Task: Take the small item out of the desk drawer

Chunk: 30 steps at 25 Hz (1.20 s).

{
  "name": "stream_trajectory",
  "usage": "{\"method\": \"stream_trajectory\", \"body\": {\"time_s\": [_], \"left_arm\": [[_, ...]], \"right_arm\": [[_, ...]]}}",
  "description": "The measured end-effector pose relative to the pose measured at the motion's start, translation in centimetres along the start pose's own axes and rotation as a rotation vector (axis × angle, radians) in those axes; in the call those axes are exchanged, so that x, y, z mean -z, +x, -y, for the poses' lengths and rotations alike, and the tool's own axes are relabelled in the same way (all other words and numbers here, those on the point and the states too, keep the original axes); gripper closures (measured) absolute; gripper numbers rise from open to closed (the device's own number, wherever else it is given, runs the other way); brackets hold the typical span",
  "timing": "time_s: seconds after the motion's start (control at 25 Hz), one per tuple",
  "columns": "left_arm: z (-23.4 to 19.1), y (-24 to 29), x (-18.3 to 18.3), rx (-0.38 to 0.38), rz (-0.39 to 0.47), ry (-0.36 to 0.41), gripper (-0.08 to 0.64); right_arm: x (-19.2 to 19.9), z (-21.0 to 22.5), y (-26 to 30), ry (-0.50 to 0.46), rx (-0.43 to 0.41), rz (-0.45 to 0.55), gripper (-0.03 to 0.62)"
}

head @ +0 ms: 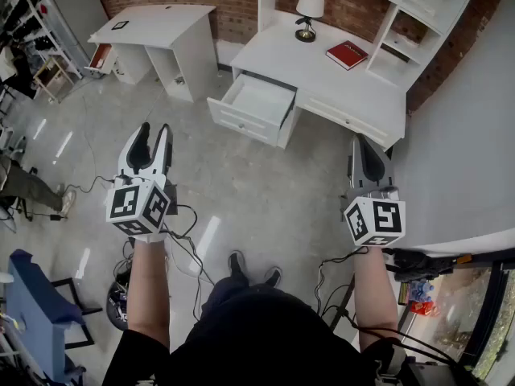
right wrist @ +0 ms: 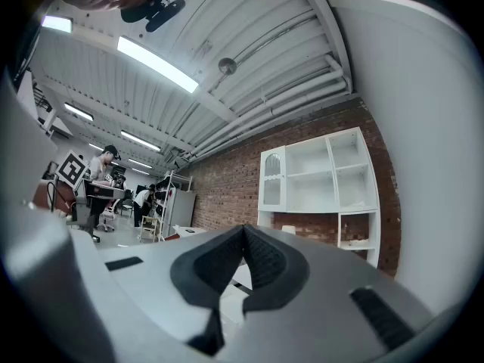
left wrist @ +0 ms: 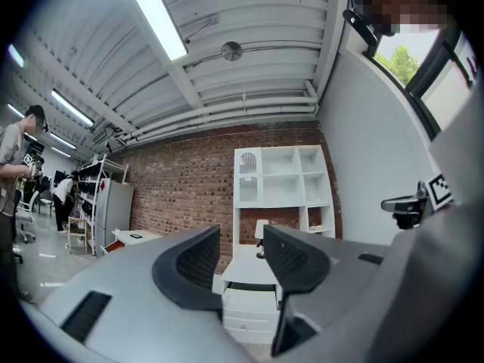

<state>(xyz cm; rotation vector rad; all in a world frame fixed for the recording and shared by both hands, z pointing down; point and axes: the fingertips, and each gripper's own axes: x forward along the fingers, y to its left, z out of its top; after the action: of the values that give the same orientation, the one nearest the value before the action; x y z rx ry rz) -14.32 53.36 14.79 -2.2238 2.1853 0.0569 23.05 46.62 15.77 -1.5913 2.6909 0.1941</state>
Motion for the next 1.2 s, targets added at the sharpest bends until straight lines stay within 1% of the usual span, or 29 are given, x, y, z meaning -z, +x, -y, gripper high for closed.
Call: {"method": "stream_trajectory", "body": {"time_s": [0.32,0.52,0.56,0.64,0.76,0.84,1.0,1.16,1.2], "left_arm": [[-2.6,1.1,0.1,0.013,0.003,-0.015,0.382],[-5.1,2.5,0.1,0.026,0.023,-0.039,0.382],[-5.6,2.7,0.0,0.030,0.028,-0.042,0.382],[-6.7,3.2,-0.2,0.040,0.040,-0.044,0.382],[-8.1,3.8,-0.6,0.055,0.056,-0.027,0.380],[-8.8,4.1,-0.3,0.070,0.051,-0.012,0.336],[-9.4,4.8,0.7,0.112,0.034,-0.013,0.325],[-9.7,6.6,1.8,0.117,0.019,-0.023,0.325],[-9.9,7.1,2.2,0.116,0.011,-0.028,0.325]], "right_arm": [[-0.1,-1.6,1.6,0.016,0.021,-0.011,0.592],[-0.8,-2.7,3.0,0.006,0.054,0.011,0.589],[-0.8,-2.9,3.3,0.001,0.064,0.004,0.581],[-0.9,-3.5,4.1,-0.005,0.073,-0.019,0.497],[-1.3,-4.7,5.3,-0.005,0.064,-0.043,0.414],[-1.4,-5.7,5.8,0.004,0.062,-0.047,0.386],[-1.4,-6.7,6.3,0.016,0.078,-0.042,0.383],[-1.2,-5.8,7.4,0.014,0.110,-0.015,0.385],[-1.3,-5.5,7.7,0.011,0.120,-0.002,0.394]]}}
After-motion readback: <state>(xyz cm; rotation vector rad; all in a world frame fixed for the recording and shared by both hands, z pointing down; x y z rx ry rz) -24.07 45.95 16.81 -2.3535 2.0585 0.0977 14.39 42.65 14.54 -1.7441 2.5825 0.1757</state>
